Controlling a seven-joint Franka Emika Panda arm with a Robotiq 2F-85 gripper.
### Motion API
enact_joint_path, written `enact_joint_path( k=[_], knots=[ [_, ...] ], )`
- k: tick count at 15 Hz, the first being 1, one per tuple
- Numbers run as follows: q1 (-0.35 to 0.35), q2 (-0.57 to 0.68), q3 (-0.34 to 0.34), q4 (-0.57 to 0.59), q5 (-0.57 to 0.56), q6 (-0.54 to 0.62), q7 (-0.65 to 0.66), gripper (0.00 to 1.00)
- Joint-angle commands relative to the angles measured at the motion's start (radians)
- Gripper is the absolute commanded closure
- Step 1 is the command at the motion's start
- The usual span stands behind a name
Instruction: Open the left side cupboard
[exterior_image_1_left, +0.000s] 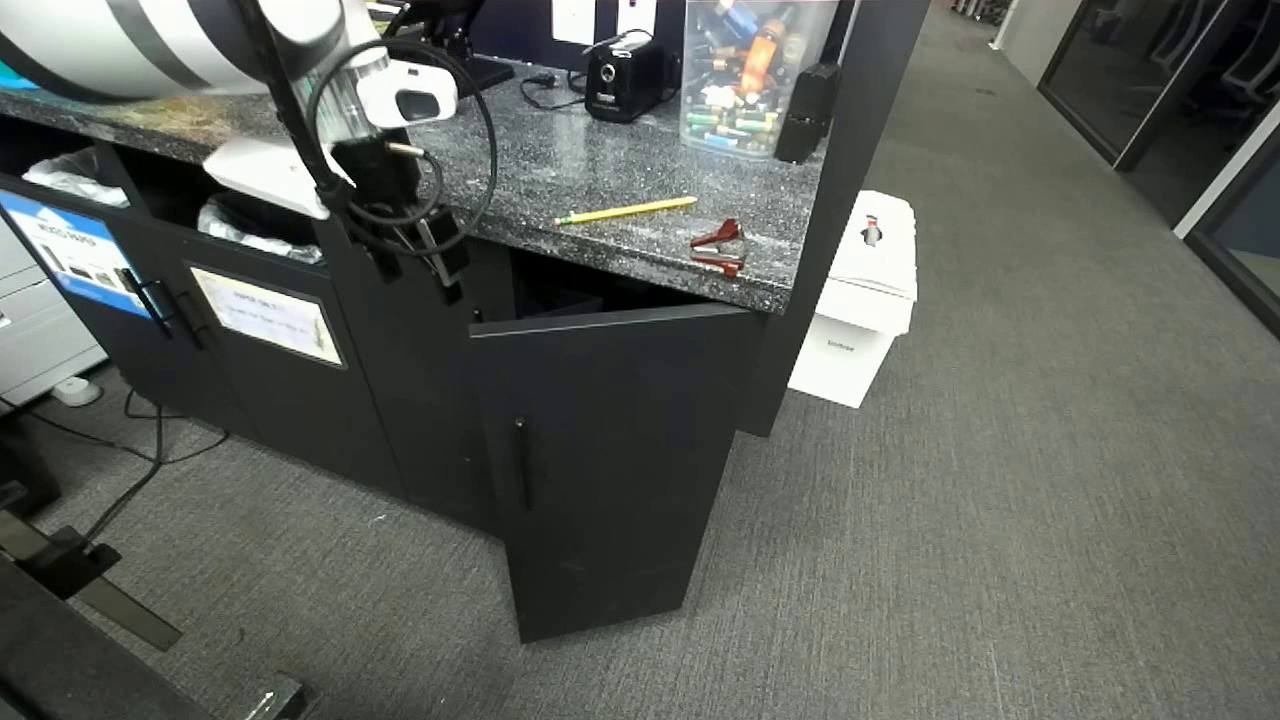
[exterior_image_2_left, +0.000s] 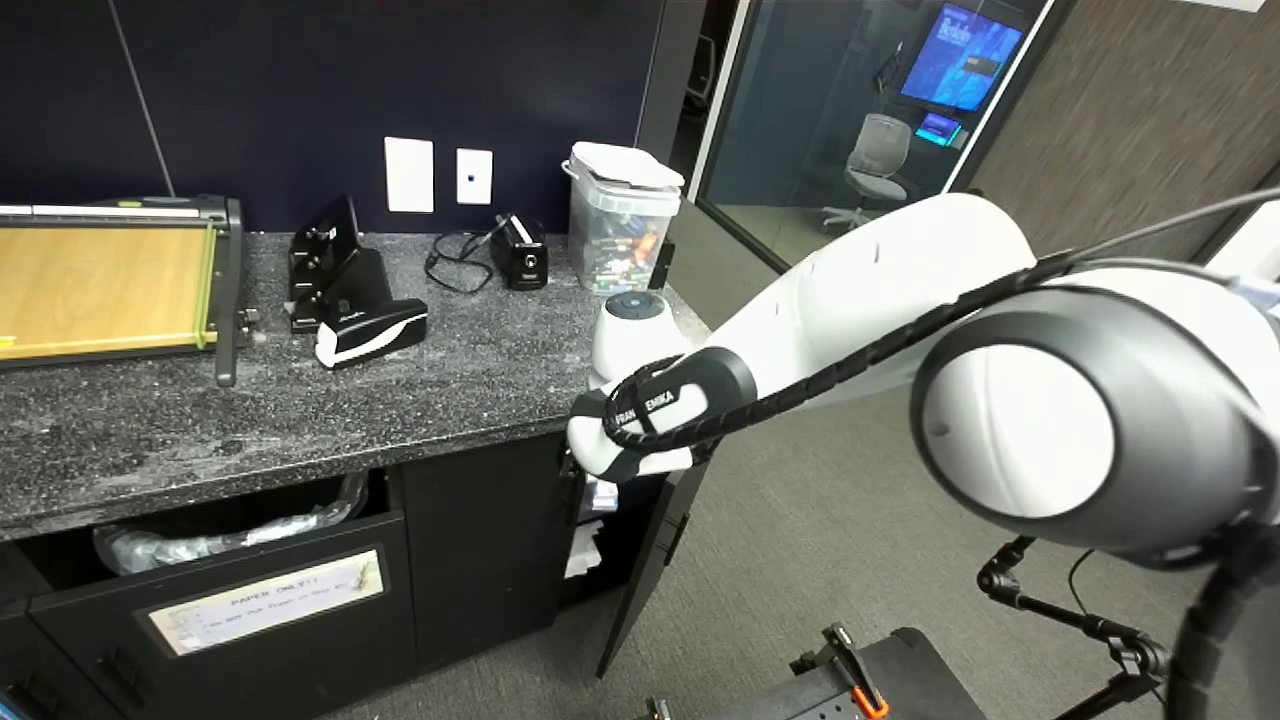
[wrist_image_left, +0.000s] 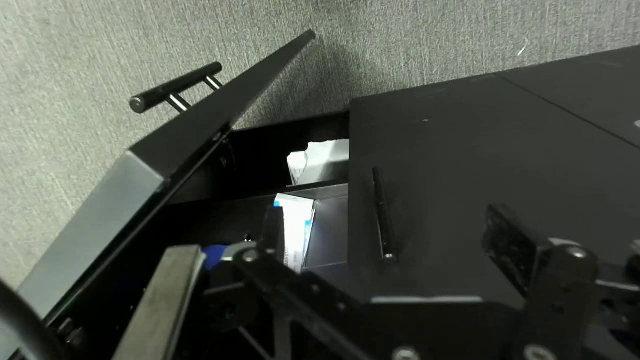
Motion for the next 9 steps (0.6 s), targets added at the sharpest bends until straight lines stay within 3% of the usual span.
enact_joint_path(
  k=[1, 9],
  knots=[
    [0.056, 0.180, -0.079, 0.128, 0.000, 0.106, -0.019, 0.00],
    [0.188, 0.439, -0.236, 0.240, 0.009, 0.325, -0.011, 0.00]
  ],
)
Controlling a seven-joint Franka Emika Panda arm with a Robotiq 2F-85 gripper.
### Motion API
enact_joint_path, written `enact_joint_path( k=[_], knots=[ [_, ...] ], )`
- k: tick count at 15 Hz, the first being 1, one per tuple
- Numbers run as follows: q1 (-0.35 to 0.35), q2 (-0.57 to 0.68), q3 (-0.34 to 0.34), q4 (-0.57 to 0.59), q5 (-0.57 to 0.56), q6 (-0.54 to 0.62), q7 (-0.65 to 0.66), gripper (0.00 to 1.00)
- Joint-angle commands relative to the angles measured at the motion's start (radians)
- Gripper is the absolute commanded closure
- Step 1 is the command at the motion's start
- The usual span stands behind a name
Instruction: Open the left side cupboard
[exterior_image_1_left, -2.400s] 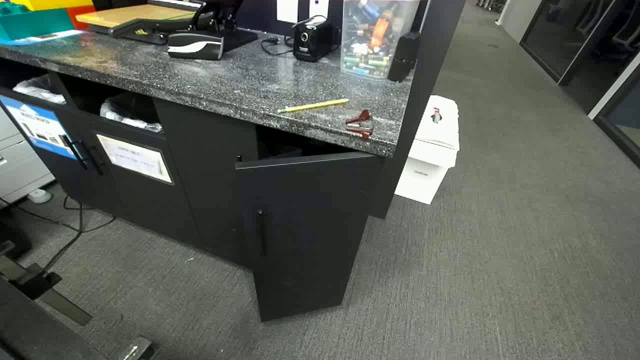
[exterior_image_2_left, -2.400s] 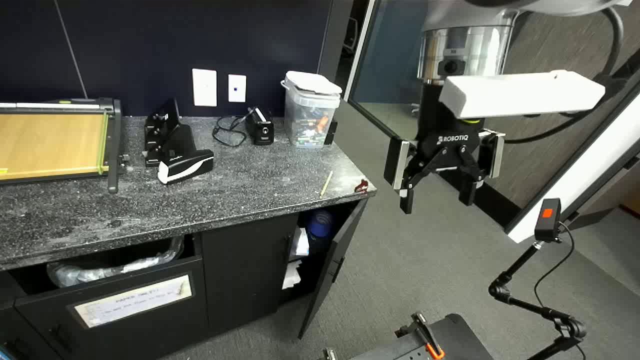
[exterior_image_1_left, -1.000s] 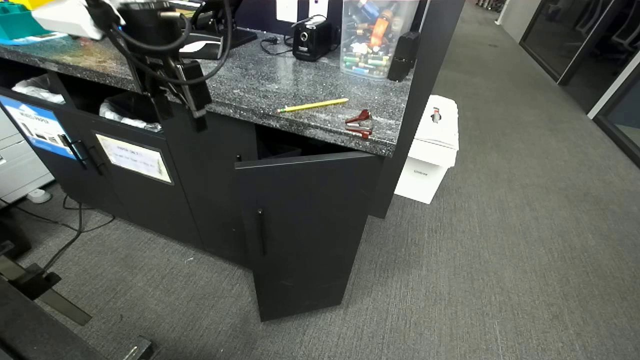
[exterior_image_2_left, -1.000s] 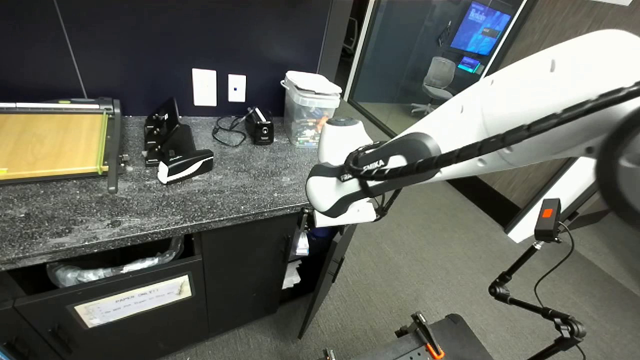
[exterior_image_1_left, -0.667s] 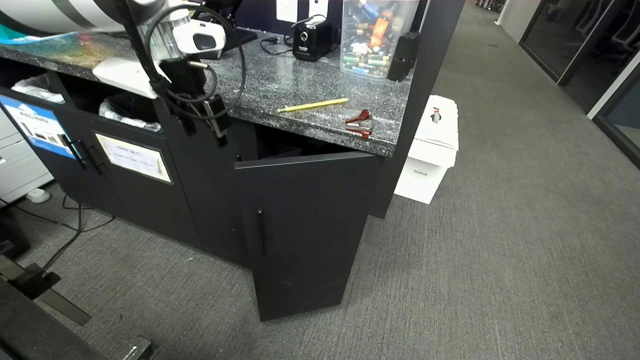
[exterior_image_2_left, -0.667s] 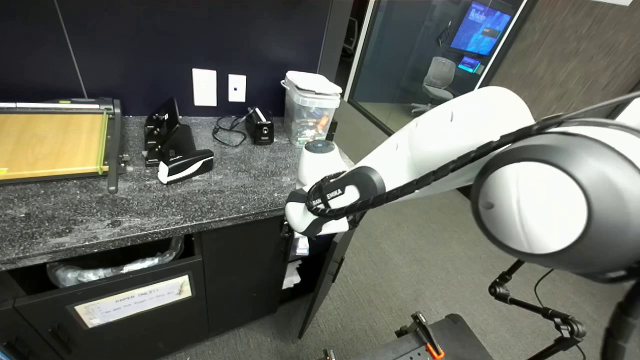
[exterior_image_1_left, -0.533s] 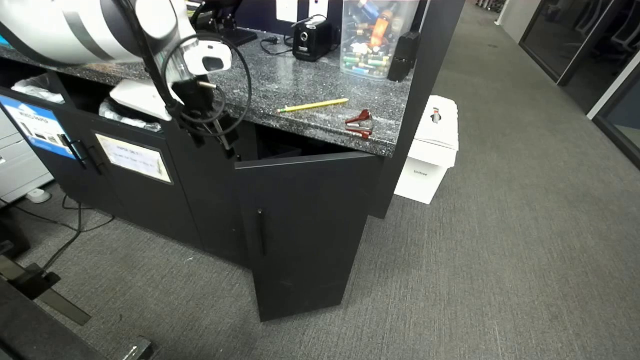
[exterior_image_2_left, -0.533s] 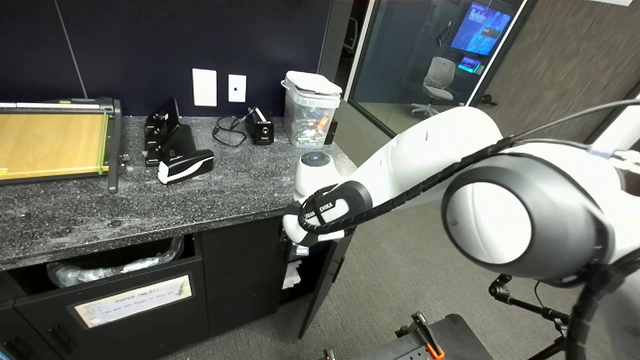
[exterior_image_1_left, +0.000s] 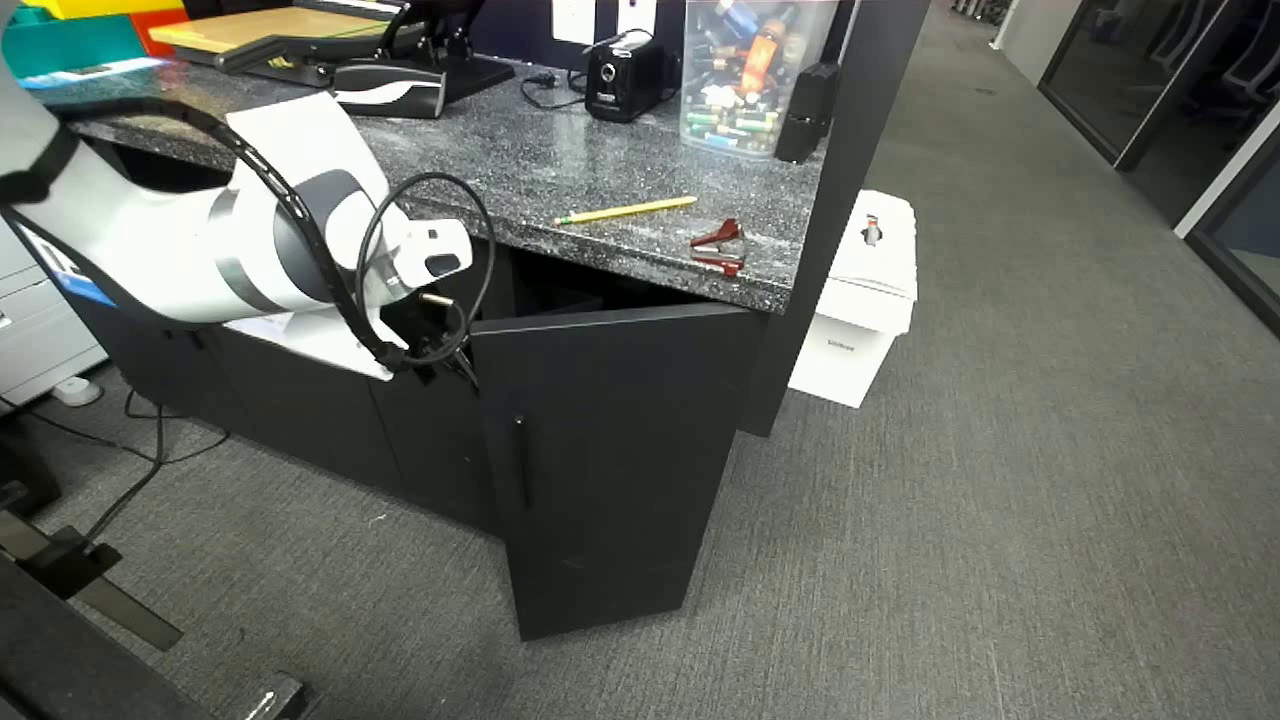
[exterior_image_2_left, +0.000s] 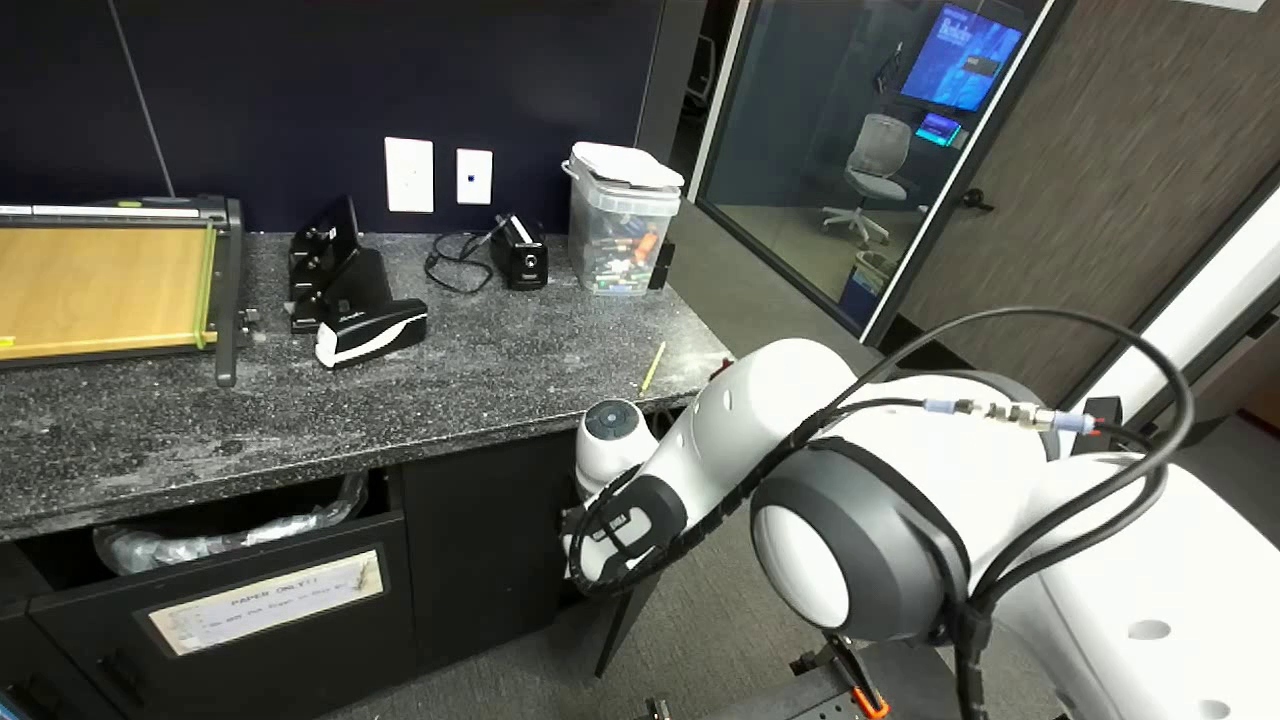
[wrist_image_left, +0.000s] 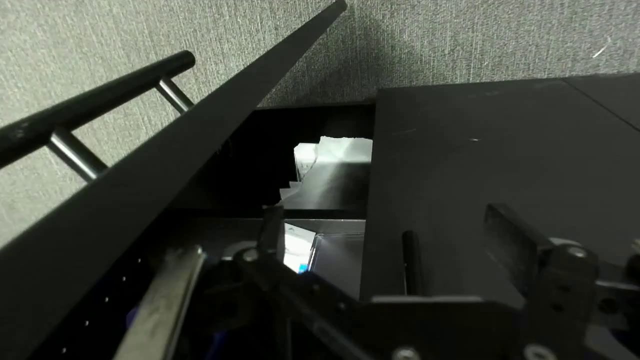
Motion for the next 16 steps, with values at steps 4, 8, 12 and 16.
enact_joint_path(
  k=[4, 8, 12, 16],
  knots=[
    [0.145, 0.189, -0.183, 0.170, 0.032, 0.157, 0.007, 0.00],
    [0.177, 0.260, -0.234, 0.264, 0.072, 0.184, 0.004, 0.00],
    [0.178, 0.298, -0.246, 0.331, 0.110, 0.174, 0.003, 0.00],
    [0.171, 0.335, -0.255, 0.391, 0.131, 0.166, 0.004, 0.00]
  ],
)
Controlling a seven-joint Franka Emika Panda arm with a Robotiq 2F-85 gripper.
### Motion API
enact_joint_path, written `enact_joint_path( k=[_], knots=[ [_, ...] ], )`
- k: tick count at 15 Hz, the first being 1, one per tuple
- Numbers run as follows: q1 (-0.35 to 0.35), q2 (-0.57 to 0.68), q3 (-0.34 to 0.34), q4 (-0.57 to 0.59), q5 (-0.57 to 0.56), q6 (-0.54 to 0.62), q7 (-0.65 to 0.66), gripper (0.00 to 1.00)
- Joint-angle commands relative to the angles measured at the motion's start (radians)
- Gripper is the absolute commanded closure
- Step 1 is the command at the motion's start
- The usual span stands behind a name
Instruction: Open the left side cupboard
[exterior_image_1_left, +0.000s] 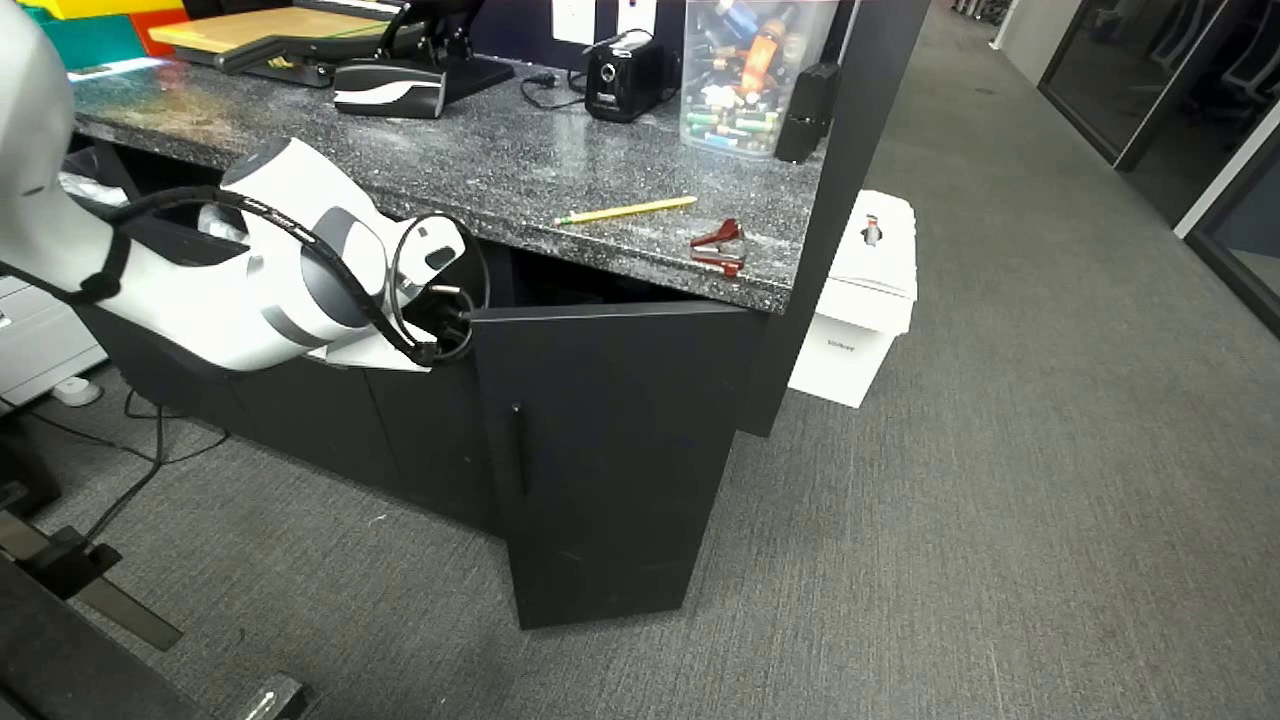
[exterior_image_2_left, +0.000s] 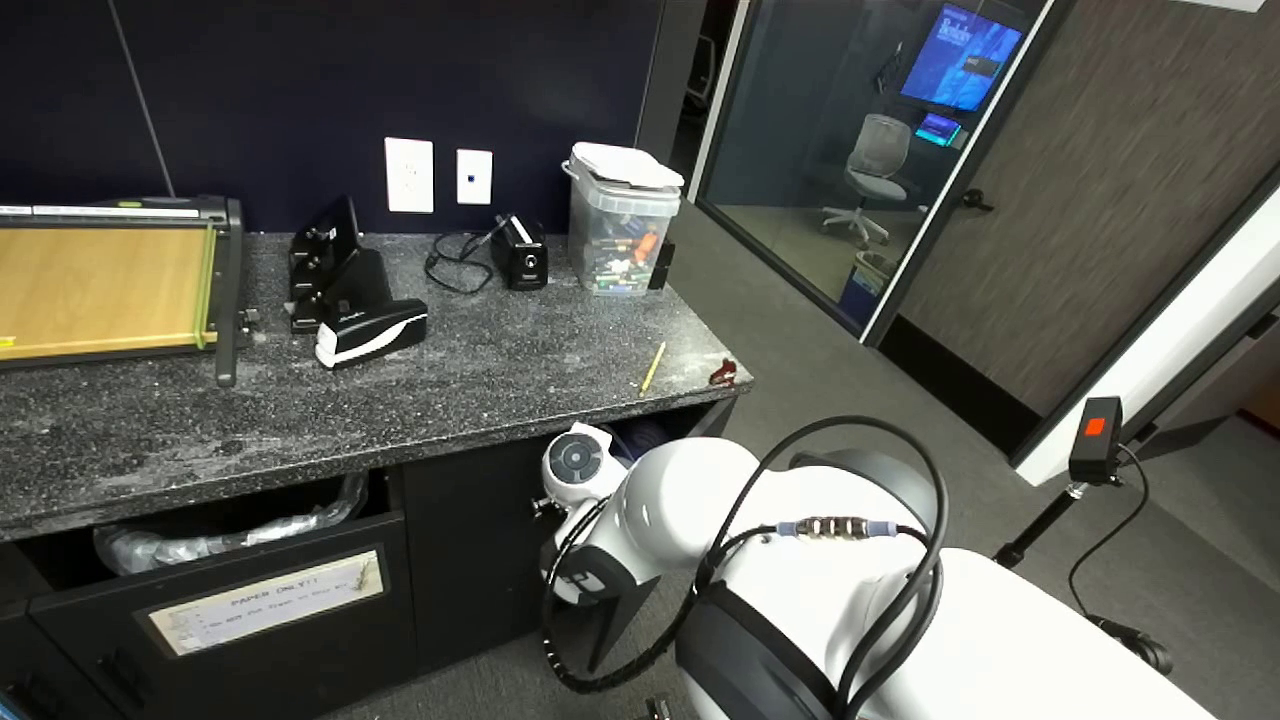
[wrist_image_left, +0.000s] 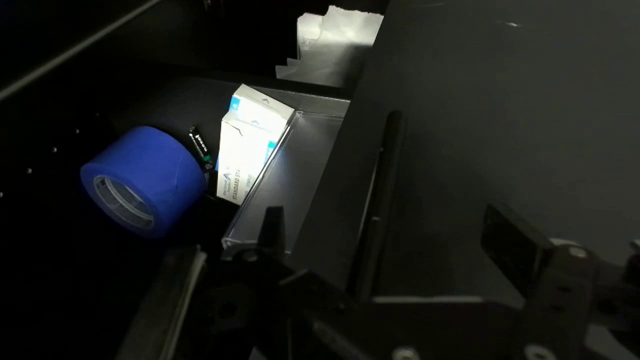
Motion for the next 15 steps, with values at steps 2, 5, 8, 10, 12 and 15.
enact_joint_path(
  k=[2, 5, 8, 10, 12, 15],
  knots=[
    [0.000, 0.075, -0.030, 0.108, 0.039, -0.003, 0.004, 0.28],
    [0.010, 0.040, -0.023, 0.047, 0.036, 0.009, 0.004, 0.51],
    [0.008, 0.041, -0.012, 0.040, 0.037, 0.008, 0.000, 0.73],
    [0.010, 0.026, 0.012, 0.008, 0.028, 0.010, 0.003, 0.88],
    [0.020, -0.034, 0.058, -0.102, 0.028, 0.008, -0.011, 0.99],
    [0.021, -0.138, 0.128, -0.259, 0.024, -0.017, -0.026, 0.95]
  ],
)
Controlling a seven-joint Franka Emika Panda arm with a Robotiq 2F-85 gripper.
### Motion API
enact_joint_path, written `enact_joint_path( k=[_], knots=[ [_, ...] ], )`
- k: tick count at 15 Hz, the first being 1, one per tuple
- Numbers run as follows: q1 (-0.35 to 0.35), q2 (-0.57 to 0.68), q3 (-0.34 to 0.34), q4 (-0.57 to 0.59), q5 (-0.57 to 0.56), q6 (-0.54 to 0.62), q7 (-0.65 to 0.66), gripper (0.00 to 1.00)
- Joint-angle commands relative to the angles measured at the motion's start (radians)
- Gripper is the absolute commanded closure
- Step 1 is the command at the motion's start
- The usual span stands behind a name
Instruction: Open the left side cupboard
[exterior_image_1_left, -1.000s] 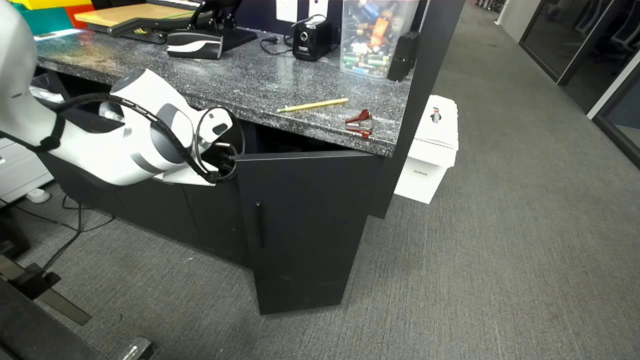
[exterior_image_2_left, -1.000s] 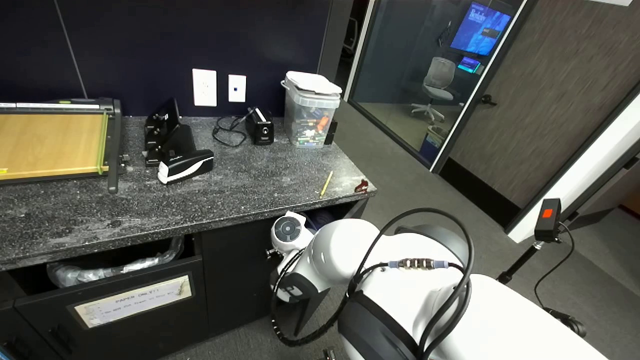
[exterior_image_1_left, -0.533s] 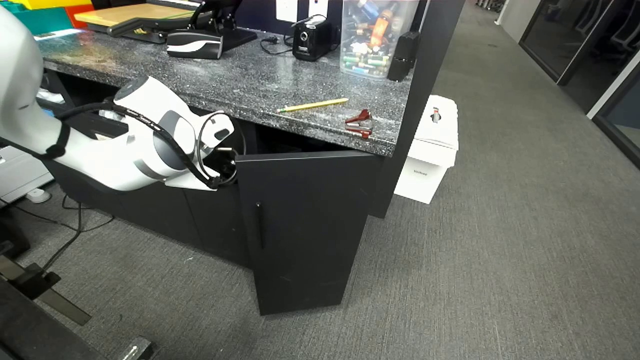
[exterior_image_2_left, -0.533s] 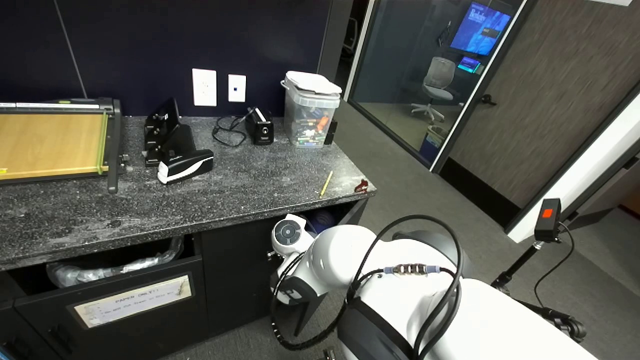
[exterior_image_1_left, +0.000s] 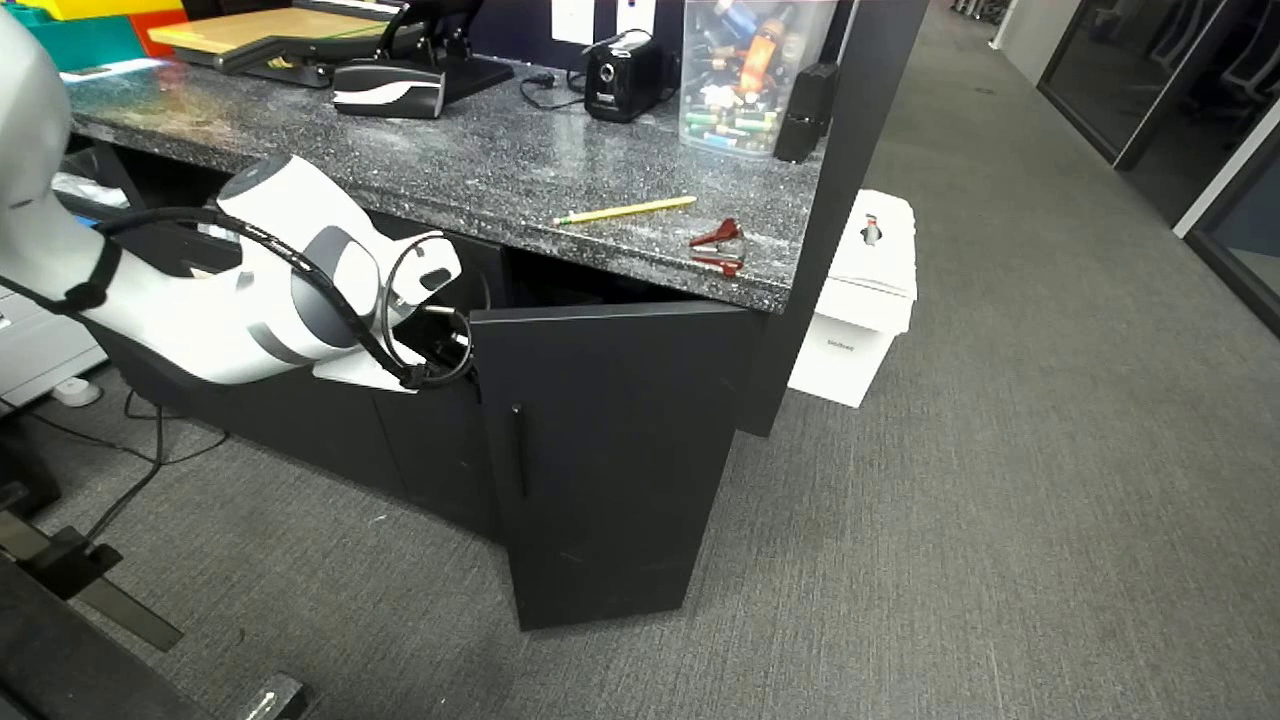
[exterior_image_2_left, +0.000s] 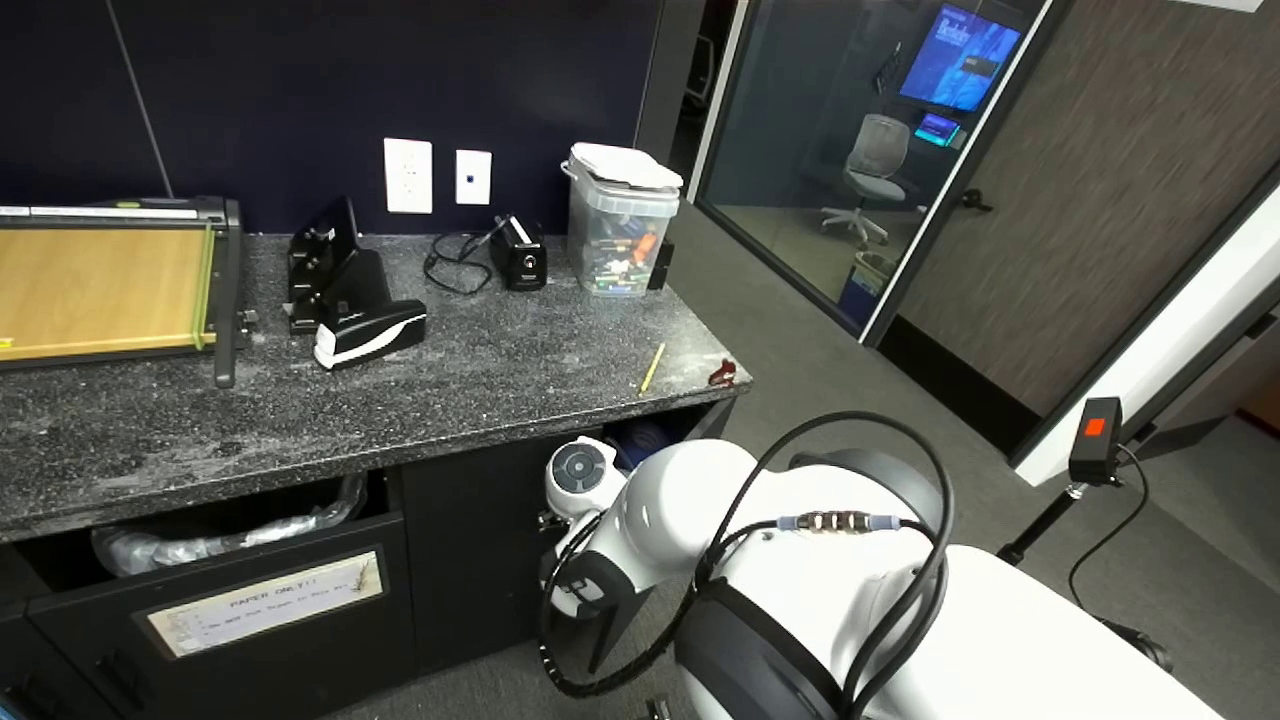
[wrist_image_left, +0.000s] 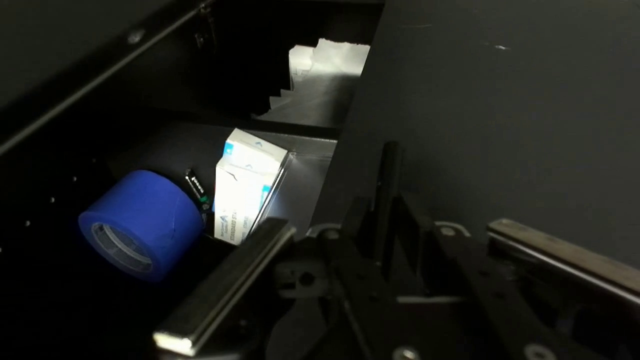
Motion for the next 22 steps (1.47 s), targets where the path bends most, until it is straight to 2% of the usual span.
enact_joint_path(
  k=[1, 4, 6, 10, 13, 16, 17, 19, 20, 22],
  knots=[
    [0.025, -0.147, 0.110, -0.243, -0.001, -0.030, -0.025, 0.95],
    [0.091, -0.232, 0.086, -0.383, 0.053, -0.086, 0.011, 0.95],
    [0.130, -0.308, 0.101, -0.479, 0.071, -0.134, 0.027, 0.95],
    [0.144, -0.475, 0.235, -0.650, 0.095, -0.277, 0.024, 0.95],
    [0.090, -0.571, 0.349, -0.691, 0.140, -0.400, 0.018, 0.95],
    [0.048, -0.634, 0.405, -0.712, 0.168, -0.454, 0.017, 0.95],
    [0.030, -0.654, 0.420, -0.722, 0.172, -0.469, 0.015, 0.55],
    [0.001, -0.689, 0.423, -0.744, 0.171, -0.482, 0.035, 0.49],
    [0.028, -0.633, 0.415, -0.696, 0.133, -0.459, 0.045, 0.66],
    [0.003, -0.657, 0.417, -0.714, 0.136, -0.466, 0.044, 0.52]
  ],
)
